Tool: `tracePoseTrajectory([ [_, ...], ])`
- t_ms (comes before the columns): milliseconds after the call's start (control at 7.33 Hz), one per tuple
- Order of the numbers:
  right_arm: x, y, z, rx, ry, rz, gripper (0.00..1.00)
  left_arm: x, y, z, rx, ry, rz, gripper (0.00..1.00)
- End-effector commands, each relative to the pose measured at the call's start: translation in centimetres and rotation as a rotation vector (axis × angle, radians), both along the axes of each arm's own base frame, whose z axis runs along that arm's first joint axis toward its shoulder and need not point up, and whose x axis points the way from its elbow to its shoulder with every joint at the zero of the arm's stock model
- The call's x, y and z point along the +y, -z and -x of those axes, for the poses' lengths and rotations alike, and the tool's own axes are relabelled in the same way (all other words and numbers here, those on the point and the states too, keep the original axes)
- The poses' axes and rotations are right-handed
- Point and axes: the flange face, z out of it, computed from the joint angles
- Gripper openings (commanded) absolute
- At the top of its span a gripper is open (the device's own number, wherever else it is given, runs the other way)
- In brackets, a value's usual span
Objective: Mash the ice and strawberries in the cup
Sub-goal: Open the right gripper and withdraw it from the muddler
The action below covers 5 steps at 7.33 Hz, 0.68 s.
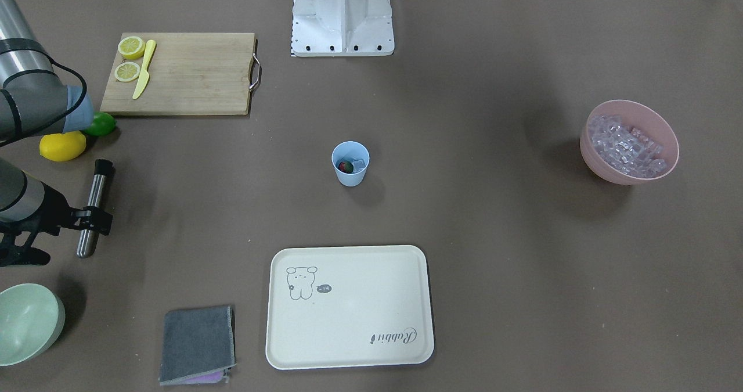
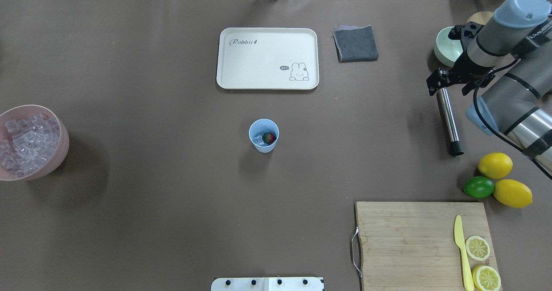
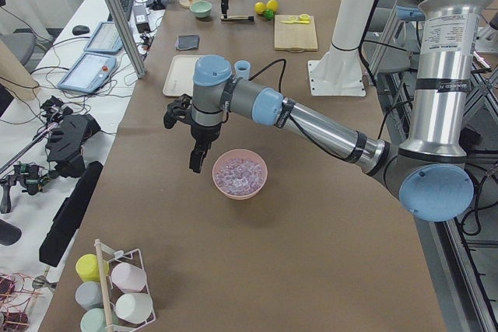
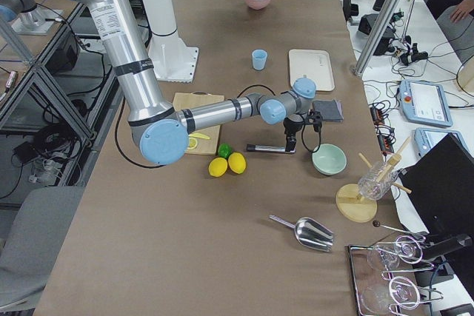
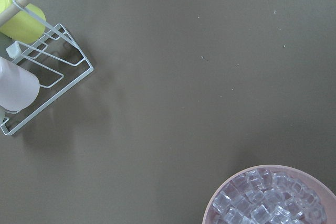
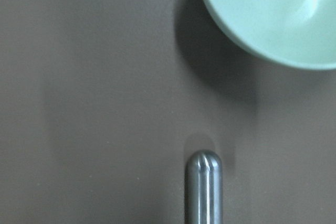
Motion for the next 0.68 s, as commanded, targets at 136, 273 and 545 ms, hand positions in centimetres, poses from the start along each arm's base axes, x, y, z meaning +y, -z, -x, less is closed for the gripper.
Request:
tracePoseTrajectory([
  [136, 0.8, 4.8, -16.8, -0.072, -0.025, -0.056, 1.00, -3.8, -0.8, 2.3, 0.066, 0.027, 0.113, 0.98],
  [273, 2.2, 2.4, -21.5, -0.052, 0.031, -0.070, 1.00, -4.1, -2.7, 4.6, 0.091, 0.002, 0.103, 0.98],
  [545, 6.3, -4.0, -29.7, -0.035, 0.038, -0.082, 1.00, -3.9, -6.4, 8.2, 0.129, -0.027, 0.112, 0.98],
])
